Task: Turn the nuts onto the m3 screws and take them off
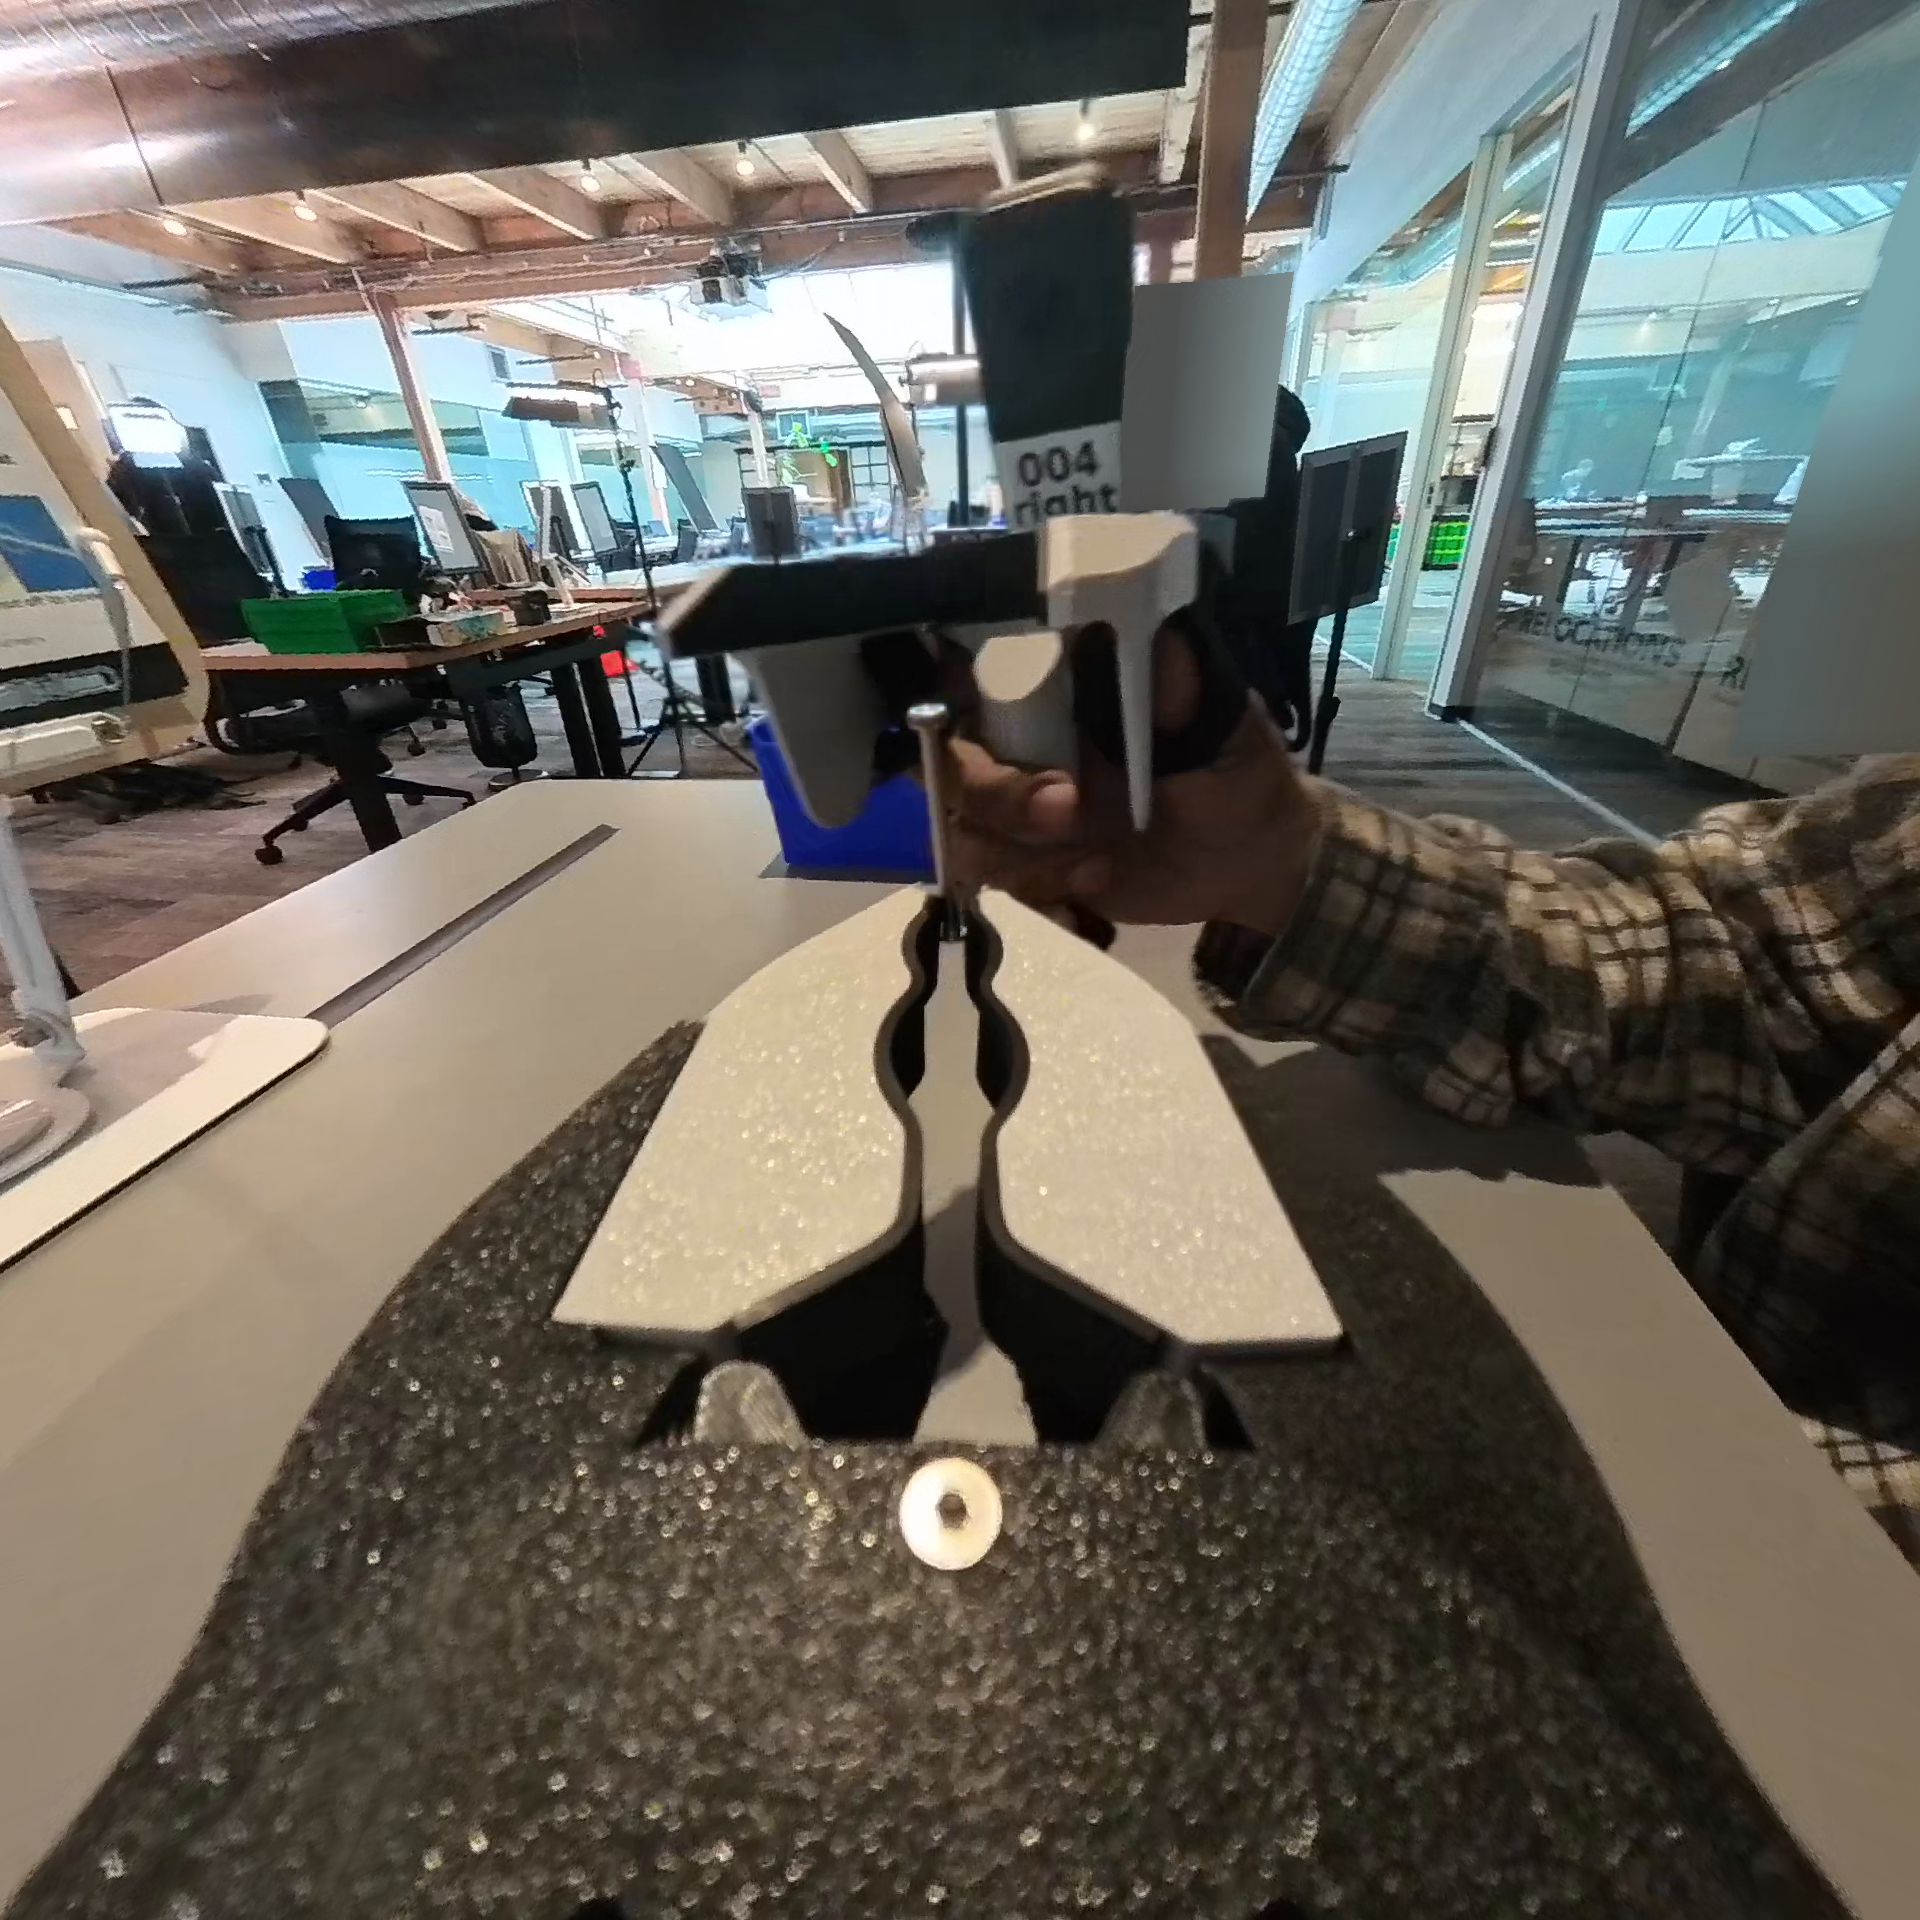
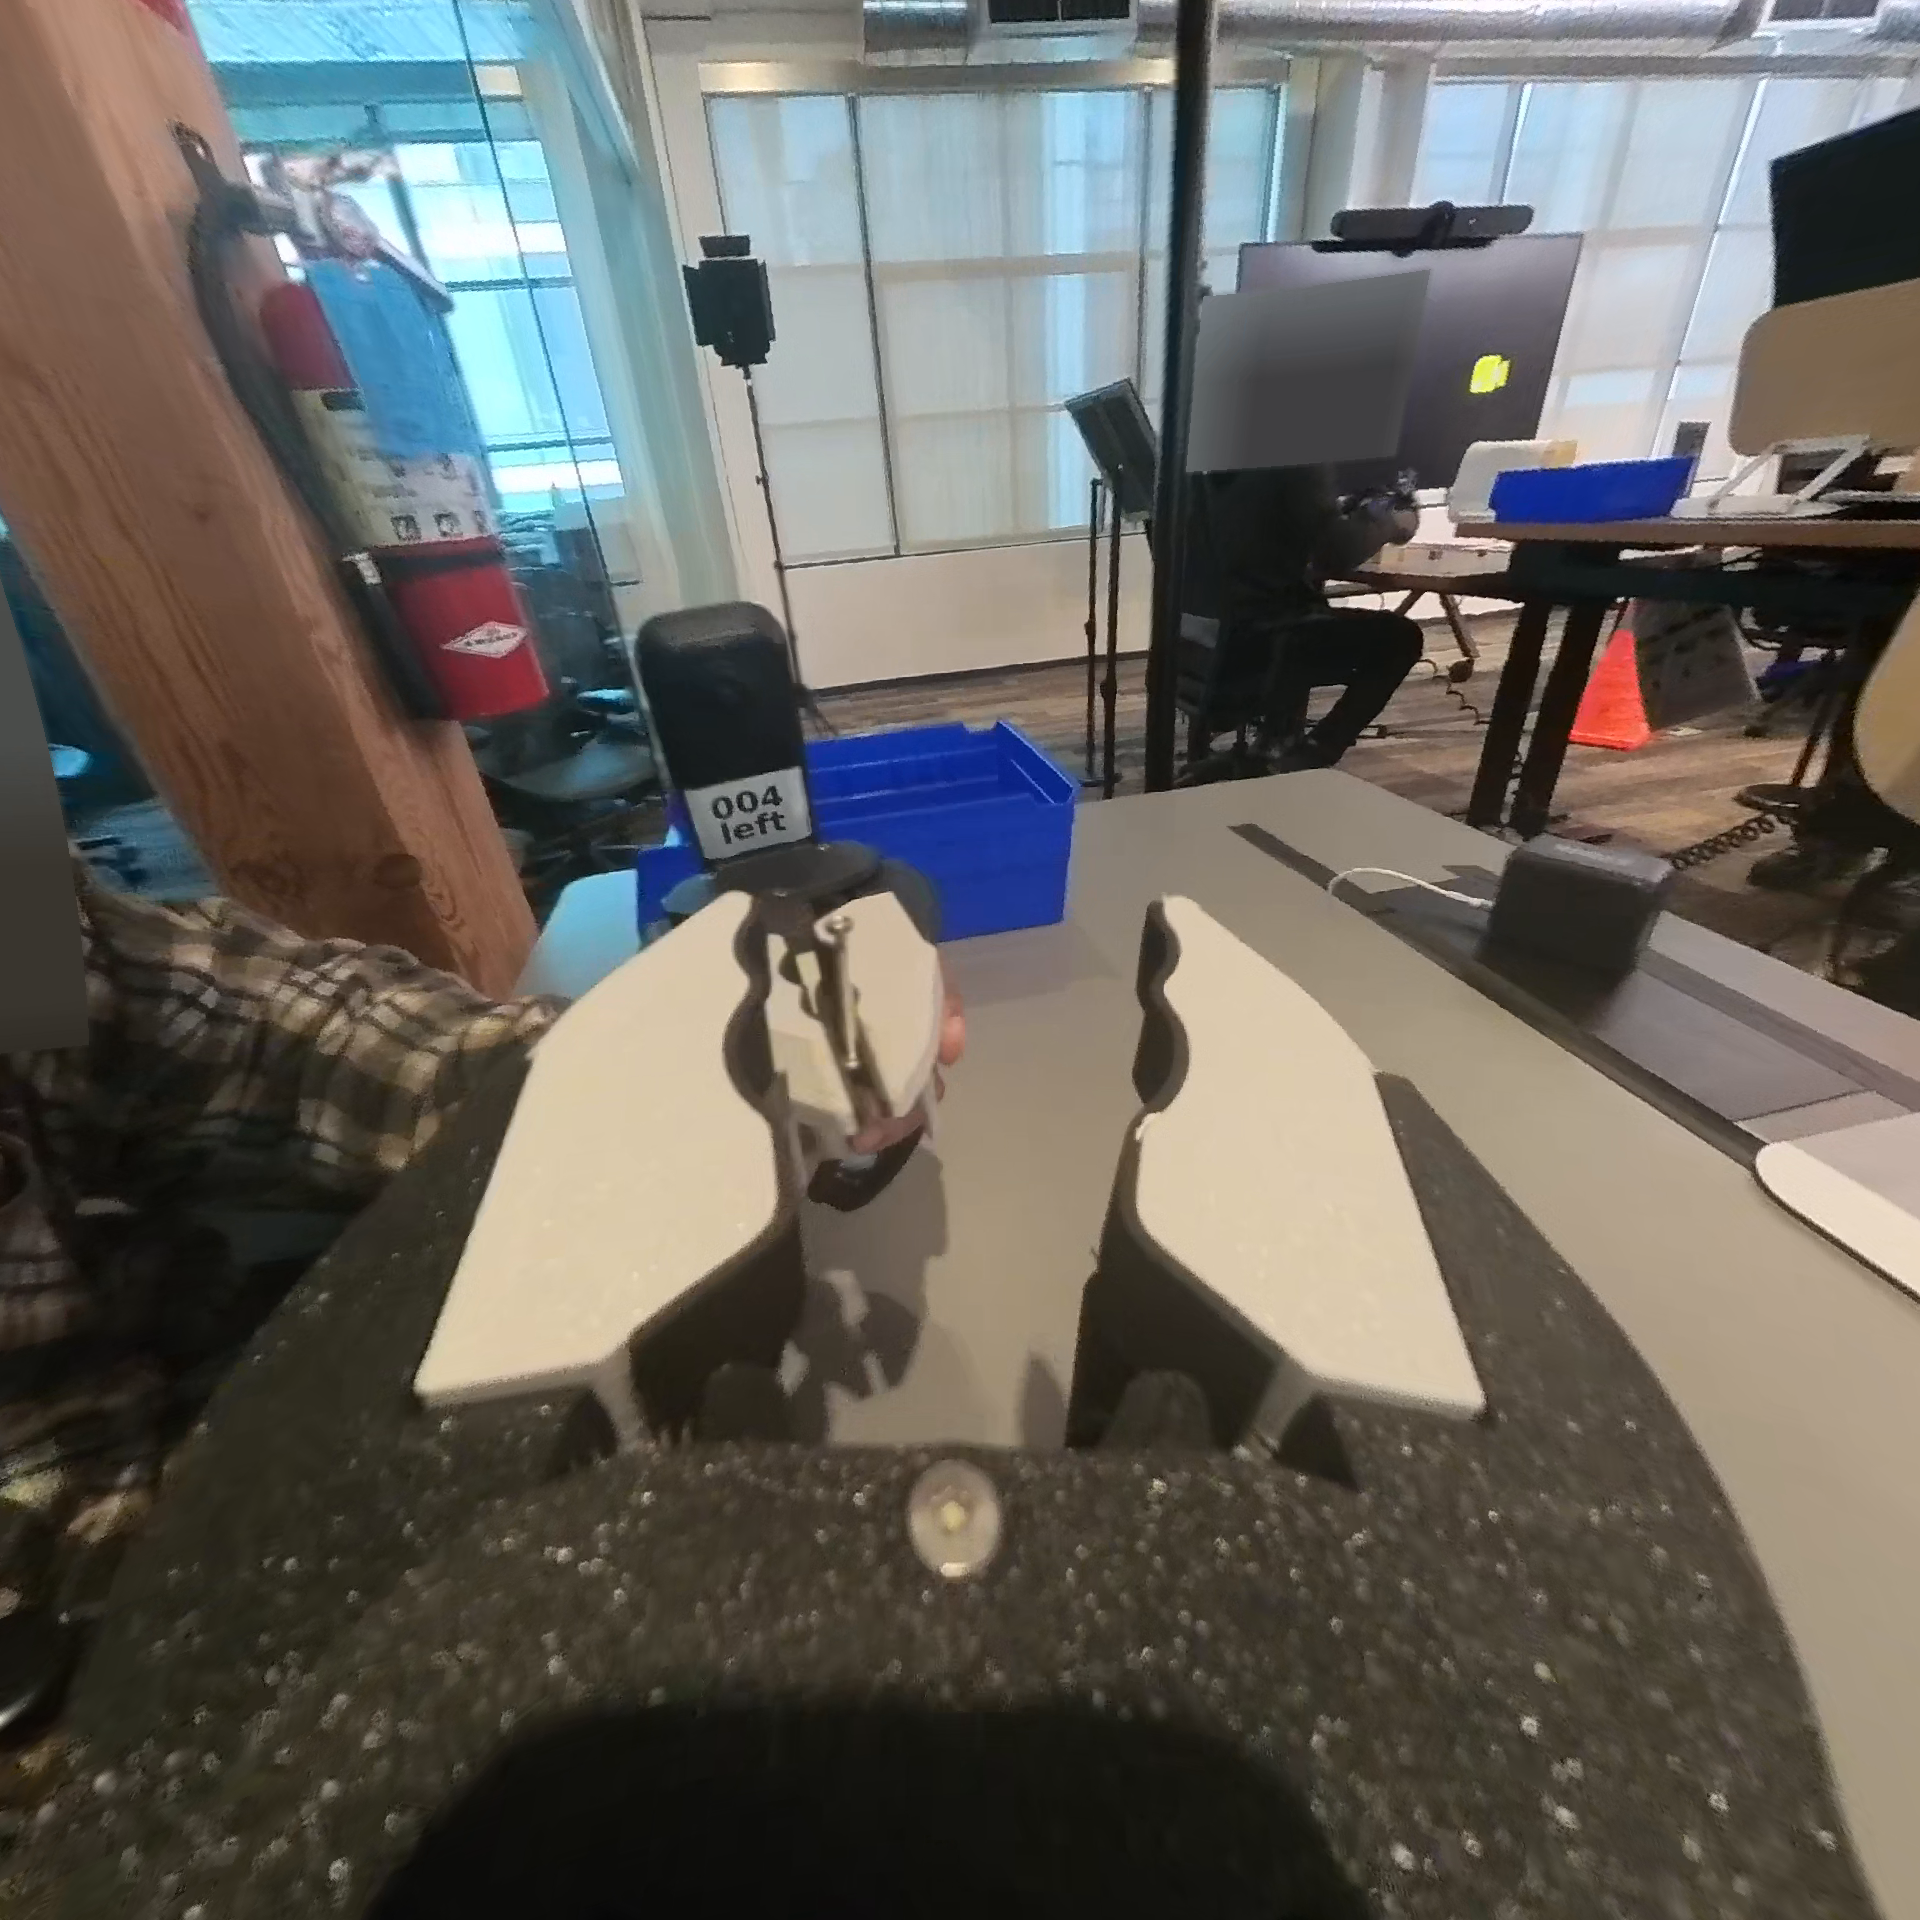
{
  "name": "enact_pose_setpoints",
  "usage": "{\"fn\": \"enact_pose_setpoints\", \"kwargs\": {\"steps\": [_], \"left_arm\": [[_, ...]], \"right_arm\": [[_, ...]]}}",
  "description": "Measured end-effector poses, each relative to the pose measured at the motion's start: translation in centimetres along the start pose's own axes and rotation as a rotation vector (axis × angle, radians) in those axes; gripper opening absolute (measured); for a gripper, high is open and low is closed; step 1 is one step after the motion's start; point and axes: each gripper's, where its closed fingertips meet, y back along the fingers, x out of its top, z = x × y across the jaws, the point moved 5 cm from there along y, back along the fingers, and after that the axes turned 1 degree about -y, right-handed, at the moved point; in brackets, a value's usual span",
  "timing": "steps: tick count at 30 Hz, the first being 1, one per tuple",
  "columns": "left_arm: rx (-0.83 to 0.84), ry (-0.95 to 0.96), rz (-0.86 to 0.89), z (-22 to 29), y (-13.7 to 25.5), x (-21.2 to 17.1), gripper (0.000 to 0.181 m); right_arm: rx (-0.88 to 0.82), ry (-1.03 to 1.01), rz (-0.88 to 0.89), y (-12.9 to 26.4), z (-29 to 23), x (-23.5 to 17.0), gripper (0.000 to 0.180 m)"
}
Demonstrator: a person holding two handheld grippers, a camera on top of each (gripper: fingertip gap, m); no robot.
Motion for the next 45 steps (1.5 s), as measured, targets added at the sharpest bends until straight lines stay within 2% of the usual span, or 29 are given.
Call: {"fn": "enact_pose_setpoints", "kwargs": {"steps": [8,23,27,40,45], "left_arm": [[0.007,0.0,-0.005,0.0,0.0,-0.1,0.003],[0.002,-0.014,-0.009,0.1,0.0,0.1,0.004],[0.001,-0.015,-0.009,0.2,-0.1,0.1,0.004],[-0.03,-0.008,0.002,0.4,-0.1,0.2,0.004],[-0.035,-0.012,0.003,0.5,-0.2,0.2,0.003]], "right_arm": [[-0.082,0.005,-0.094,-0.9,-2.6,-1.5,0.048],[-0.031,0.0,-0.069,-2.1,-2.7,-1.5,0.02],[-0.016,0.006,-0.069,-2.1,-2.8,-1.4,0.006],[0.04,-0.035,-0.045,-1.7,-2.5,-1.3,0.005],[0.046,-0.035,-0.028,-1.5,-2.4,-0.9,0.012]]}}
